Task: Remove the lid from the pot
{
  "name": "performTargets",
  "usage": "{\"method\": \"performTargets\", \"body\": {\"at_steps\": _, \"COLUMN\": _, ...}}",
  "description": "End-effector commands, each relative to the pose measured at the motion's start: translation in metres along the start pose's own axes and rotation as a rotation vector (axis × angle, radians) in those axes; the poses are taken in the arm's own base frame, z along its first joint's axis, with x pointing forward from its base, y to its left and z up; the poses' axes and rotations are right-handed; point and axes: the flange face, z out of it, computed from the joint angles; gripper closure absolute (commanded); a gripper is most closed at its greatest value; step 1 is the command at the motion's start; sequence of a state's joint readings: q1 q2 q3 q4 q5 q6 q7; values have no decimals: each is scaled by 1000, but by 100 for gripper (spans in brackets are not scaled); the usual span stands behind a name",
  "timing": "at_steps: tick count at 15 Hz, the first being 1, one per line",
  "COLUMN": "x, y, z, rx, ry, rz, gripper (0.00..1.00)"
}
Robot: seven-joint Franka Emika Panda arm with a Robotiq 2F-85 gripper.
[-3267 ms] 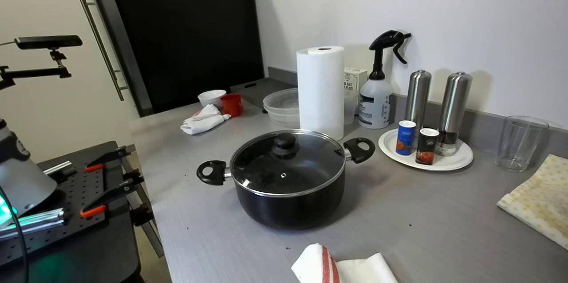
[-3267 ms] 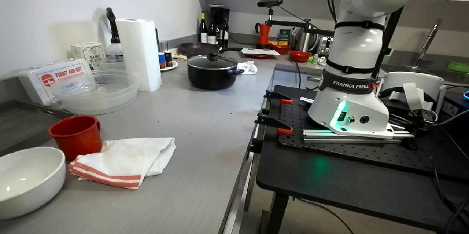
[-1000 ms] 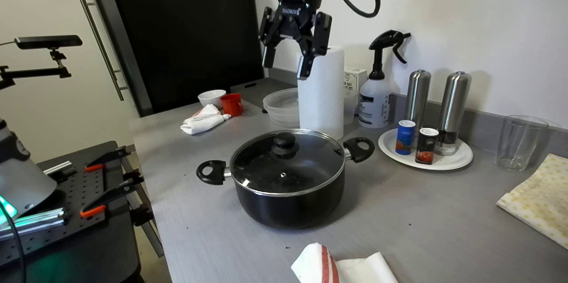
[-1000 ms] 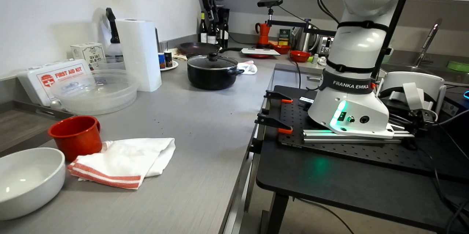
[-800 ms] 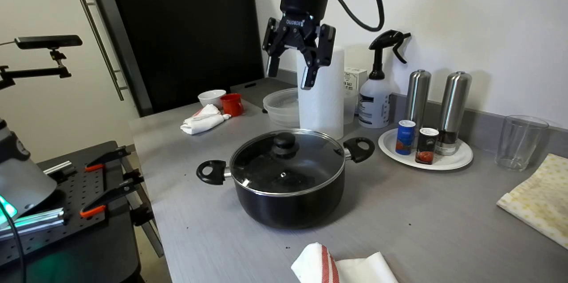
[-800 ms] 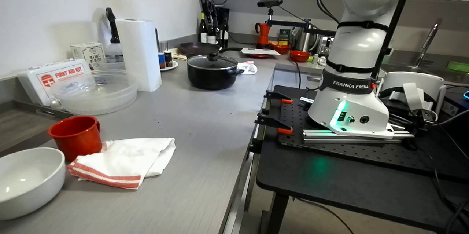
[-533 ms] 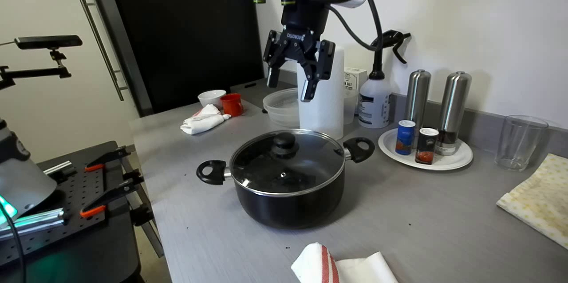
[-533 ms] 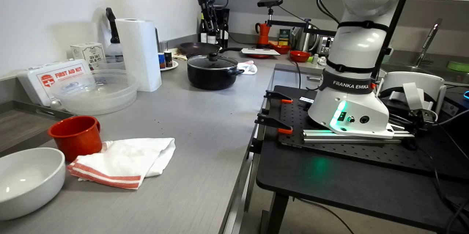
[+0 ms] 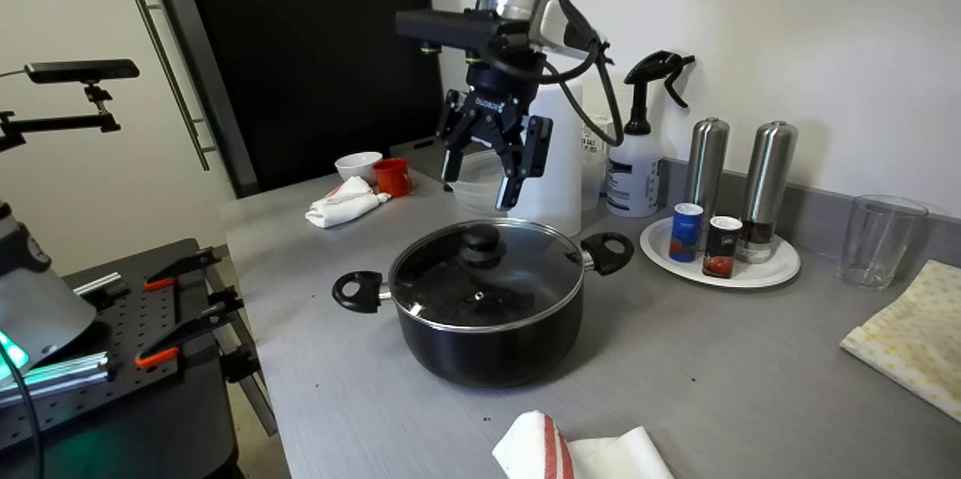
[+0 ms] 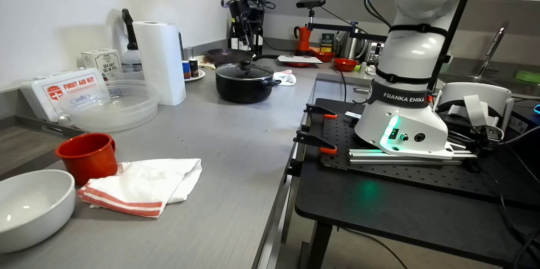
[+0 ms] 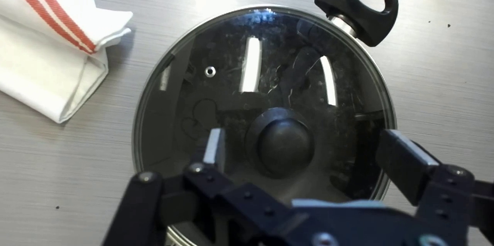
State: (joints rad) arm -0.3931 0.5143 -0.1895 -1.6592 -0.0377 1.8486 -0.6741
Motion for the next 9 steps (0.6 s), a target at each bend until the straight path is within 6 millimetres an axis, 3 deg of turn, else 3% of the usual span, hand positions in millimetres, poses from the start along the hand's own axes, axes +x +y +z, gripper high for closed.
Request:
{"method": "performTargets", "body": {"at_steps": 1, "x": 4, "y": 0, "z": 17, "rx": -7, "ry": -11, "rz": -23, "gripper": 0}}
{"method": "performTargets", "body": {"at_steps": 9, "x": 13, "y": -1, "z": 49, "rx": -1, "ry": -53, "rz": -29, "gripper": 0}}
